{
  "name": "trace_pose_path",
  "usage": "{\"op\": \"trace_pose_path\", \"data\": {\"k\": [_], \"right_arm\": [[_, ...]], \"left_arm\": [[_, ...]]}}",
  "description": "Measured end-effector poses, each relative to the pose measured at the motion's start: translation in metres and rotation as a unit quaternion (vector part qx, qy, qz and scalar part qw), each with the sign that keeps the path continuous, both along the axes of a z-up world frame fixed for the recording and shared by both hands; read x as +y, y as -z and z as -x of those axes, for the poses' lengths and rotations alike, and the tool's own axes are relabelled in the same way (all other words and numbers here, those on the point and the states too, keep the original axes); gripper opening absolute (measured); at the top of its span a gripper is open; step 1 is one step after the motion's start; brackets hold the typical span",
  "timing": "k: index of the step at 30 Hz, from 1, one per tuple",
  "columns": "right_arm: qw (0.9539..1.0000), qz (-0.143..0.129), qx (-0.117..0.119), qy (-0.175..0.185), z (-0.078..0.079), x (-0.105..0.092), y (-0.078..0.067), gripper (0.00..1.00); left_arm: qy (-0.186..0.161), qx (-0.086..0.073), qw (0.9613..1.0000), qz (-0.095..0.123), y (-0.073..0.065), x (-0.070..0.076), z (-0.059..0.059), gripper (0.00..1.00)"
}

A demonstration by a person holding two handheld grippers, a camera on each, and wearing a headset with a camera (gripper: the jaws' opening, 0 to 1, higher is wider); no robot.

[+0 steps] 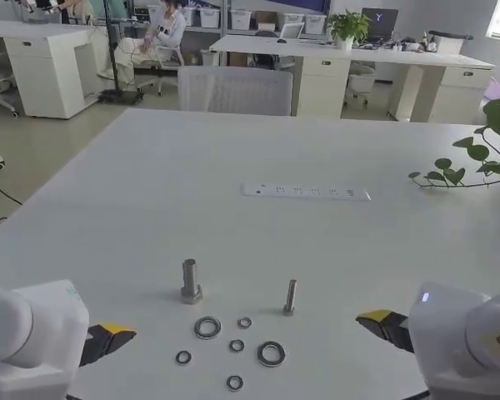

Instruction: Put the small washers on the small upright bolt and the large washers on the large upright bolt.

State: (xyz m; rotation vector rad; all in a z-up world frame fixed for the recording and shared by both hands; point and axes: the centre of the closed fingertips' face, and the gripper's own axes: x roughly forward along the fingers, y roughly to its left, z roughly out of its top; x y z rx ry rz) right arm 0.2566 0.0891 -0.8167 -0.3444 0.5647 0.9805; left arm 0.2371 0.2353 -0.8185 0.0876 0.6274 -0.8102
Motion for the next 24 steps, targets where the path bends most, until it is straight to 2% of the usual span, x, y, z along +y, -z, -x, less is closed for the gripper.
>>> {"op": "trace_pose_path", "data": {"k": [9,24], "right_arm": [[1.0000,-0.001,-0.002,0.001,0.0003,0.0003,-0.0013,0.98],[1.0000,-0.001,0.001,-0.004,0.0022,0.0014,-0.0012,0.95]], "left_arm": [[-0.002,0.000,1.0000,0.000,-0.0002,0.0017,-0.0011,0.98],[0.002,0.008,1.0000,-0.003,0.0032,-0.0003,0.0025,0.97]]}}
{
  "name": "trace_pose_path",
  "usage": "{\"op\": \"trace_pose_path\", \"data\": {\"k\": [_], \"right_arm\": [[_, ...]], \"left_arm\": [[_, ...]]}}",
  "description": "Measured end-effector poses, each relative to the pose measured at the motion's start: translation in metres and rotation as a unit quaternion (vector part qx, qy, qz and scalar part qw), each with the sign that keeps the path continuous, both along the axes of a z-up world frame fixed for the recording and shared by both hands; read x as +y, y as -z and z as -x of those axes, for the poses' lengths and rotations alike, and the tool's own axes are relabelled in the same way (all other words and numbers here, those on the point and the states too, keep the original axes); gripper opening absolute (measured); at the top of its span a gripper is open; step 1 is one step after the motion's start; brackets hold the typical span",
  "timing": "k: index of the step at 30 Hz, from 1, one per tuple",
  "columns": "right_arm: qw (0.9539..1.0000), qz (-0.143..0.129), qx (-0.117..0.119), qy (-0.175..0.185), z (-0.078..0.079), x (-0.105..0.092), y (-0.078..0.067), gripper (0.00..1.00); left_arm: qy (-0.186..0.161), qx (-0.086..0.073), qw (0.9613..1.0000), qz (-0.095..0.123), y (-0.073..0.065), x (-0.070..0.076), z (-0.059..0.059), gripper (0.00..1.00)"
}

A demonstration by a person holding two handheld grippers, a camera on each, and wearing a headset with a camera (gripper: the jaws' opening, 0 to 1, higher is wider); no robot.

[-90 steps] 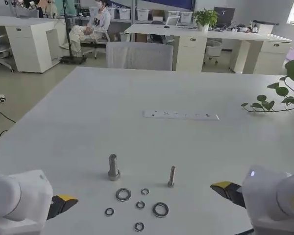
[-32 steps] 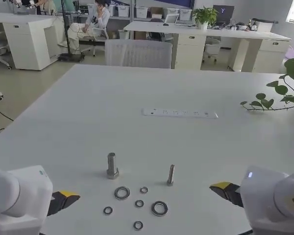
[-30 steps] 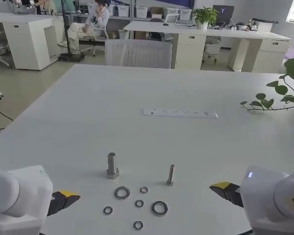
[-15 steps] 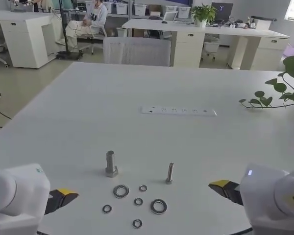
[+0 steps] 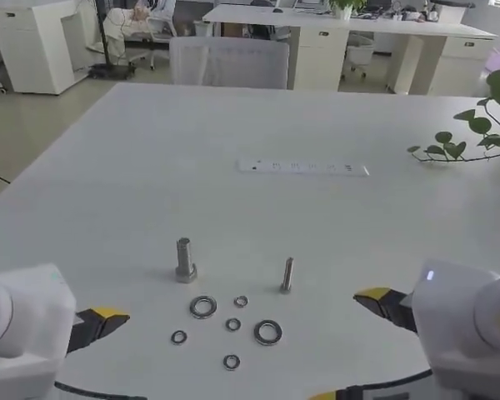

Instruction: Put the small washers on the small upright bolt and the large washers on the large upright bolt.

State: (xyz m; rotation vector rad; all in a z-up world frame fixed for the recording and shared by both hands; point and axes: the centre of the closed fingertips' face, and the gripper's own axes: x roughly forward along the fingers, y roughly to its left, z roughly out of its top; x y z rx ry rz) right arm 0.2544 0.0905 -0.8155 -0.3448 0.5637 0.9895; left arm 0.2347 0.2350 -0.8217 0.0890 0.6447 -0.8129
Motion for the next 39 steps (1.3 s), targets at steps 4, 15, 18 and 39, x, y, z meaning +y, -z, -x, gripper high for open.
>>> {"op": "trace_pose_path", "data": {"k": [4,15,18,39], "right_arm": [[0.9995,0.026,-0.008,-0.013,-0.002,-0.002,0.000,0.93],[0.9974,0.055,-0.001,-0.046,-0.015,0.001,-0.002,0.81],[0.9958,0.068,0.001,-0.062,-0.019,0.003,-0.003,0.76],[0.9743,0.156,0.020,-0.161,-0.040,0.029,0.010,0.47]], "left_arm": [[0.003,0.000,1.0000,-0.004,0.001,-0.001,0.001,0.97],[0.010,0.005,0.9999,-0.006,0.002,-0.003,0.002,0.97],[0.011,0.006,0.9999,-0.006,0.002,-0.003,0.002,0.96],[0.021,0.012,0.9996,-0.016,0.005,-0.005,0.003,0.95]]}}
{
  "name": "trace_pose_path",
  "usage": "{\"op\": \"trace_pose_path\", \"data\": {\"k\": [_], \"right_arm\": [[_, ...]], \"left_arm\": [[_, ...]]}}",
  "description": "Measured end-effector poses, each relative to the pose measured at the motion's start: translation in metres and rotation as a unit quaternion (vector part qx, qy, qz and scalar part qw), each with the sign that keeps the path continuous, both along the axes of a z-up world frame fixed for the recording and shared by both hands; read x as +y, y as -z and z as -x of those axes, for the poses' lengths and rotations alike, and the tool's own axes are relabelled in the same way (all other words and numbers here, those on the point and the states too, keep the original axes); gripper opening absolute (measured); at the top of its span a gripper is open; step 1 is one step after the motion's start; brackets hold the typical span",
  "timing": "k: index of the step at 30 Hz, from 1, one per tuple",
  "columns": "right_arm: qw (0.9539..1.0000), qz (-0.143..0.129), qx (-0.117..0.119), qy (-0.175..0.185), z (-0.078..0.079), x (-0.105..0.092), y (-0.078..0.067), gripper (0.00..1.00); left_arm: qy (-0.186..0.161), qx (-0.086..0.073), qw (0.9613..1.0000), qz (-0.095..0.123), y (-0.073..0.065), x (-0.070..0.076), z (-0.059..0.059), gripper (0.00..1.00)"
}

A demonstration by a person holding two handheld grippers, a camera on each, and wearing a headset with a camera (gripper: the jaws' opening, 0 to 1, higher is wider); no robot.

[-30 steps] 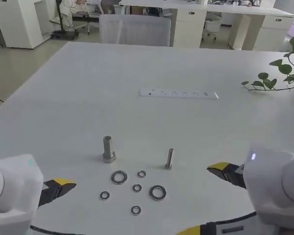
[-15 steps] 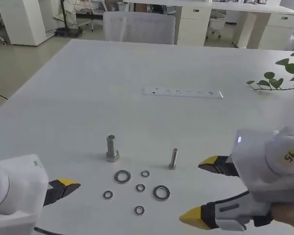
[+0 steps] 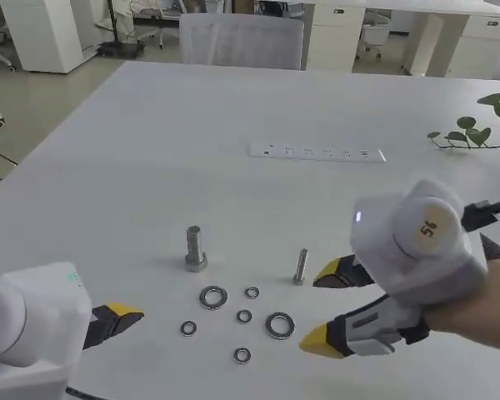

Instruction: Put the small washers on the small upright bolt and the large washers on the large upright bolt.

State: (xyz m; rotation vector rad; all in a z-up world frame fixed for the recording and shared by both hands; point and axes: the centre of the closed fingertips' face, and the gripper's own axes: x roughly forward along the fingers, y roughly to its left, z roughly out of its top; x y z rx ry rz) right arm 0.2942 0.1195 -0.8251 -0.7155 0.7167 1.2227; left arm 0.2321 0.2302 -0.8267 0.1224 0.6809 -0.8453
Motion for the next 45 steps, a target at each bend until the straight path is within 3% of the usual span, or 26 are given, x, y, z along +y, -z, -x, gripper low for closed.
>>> {"op": "trace_pose_path", "data": {"k": [12,28,45], "right_arm": [[0.9972,0.050,0.014,-0.053,-0.004,0.012,0.016,0.40],[0.9913,0.098,0.036,-0.080,-0.010,0.015,0.039,0.34],[0.9880,0.118,0.037,-0.093,-0.011,0.018,0.046,0.31]], "left_arm": [[0.000,0.002,1.0000,-0.006,0.002,0.001,0.000,0.95],[0.003,0.001,1.0000,-0.003,0.002,-0.002,-0.001,0.95],[0.018,-0.012,0.9997,0.010,-0.007,-0.010,-0.003,0.94]]}}
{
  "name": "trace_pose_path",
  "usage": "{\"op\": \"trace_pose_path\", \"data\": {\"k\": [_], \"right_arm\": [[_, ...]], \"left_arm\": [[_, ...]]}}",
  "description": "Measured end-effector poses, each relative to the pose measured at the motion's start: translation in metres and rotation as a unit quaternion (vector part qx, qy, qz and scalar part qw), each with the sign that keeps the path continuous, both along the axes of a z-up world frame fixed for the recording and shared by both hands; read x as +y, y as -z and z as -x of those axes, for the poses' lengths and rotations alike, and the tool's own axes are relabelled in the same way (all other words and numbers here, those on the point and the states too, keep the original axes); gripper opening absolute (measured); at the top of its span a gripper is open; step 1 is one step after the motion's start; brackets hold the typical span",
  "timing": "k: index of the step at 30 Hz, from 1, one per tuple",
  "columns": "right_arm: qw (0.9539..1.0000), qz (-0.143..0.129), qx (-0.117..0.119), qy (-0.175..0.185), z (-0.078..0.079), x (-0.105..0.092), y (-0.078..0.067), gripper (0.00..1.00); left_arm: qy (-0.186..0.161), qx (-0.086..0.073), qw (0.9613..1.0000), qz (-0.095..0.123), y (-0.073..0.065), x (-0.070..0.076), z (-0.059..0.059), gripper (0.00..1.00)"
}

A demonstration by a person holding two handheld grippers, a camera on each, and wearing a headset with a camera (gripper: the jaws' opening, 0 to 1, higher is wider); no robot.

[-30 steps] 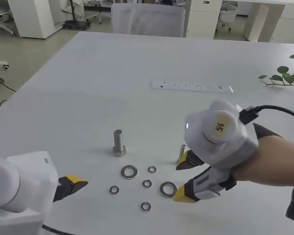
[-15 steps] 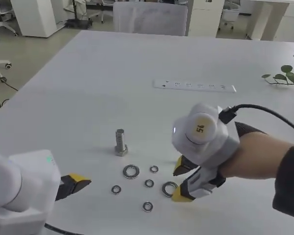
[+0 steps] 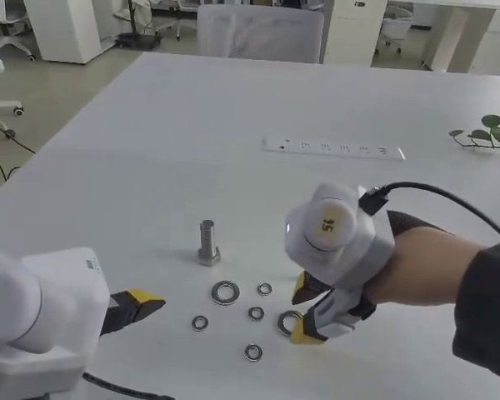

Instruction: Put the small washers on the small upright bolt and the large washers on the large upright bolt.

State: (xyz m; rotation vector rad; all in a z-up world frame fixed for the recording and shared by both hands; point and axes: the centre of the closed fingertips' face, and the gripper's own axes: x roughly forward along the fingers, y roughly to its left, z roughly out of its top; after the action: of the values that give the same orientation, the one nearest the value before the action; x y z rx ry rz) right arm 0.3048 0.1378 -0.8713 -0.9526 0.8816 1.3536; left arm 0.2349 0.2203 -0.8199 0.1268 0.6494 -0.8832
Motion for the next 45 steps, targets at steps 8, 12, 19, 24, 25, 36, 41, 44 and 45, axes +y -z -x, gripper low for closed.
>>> {"op": "trace_pose_path", "data": {"k": [8,12,19,24,25,36,41,44,45], "right_arm": [[1.0000,0.006,0.001,-0.006,0.0009,0.0003,0.0034,0.30],[0.9999,0.010,-0.002,-0.009,-0.0005,0.0005,0.0047,0.29],[0.9998,0.016,-0.007,-0.012,-0.0032,-0.0003,0.0071,0.29],[0.9998,0.017,-0.005,-0.012,-0.0026,0.0015,0.0075,0.27],[0.9998,0.016,-0.003,-0.011,-0.0022,0.0019,0.0076,0.27],[0.9998,0.015,0.013,0.003,-0.0020,0.0021,0.0086,0.26],[0.9997,0.021,0.011,0.003,-0.0019,0.0018,0.0087,0.26],[0.9996,0.023,0.012,0.003,-0.0020,0.0015,0.0089,0.26],[0.9996,0.024,0.012,0.002,-0.0020,0.0014,0.0089,0.26]], "left_arm": [[0.008,0.001,1.0000,0.003,-0.0011,-0.0026,0.0018,0.93],[0.010,0.001,0.9999,0.004,-0.0020,-0.0034,0.0017,0.92],[0.011,0.000,0.9999,0.004,-0.0022,-0.0034,0.0007,0.92],[0.012,0.001,0.9999,0.004,-0.0023,-0.0036,0.0008,0.91],[0.012,0.002,0.9999,0.004,-0.0021,-0.0036,0.0011,0.91],[0.014,0.004,0.9999,0.001,-0.0008,-0.0028,0.0013,0.90],[0.015,0.003,0.9999,0.001,-0.0016,-0.0035,0.0010,0.90],[0.014,0.002,0.9999,0.001,-0.0017,-0.0036,0.0005,0.90],[0.014,0.002,0.9999,0.001,-0.0016,-0.0037,0.0007,0.90]]}}
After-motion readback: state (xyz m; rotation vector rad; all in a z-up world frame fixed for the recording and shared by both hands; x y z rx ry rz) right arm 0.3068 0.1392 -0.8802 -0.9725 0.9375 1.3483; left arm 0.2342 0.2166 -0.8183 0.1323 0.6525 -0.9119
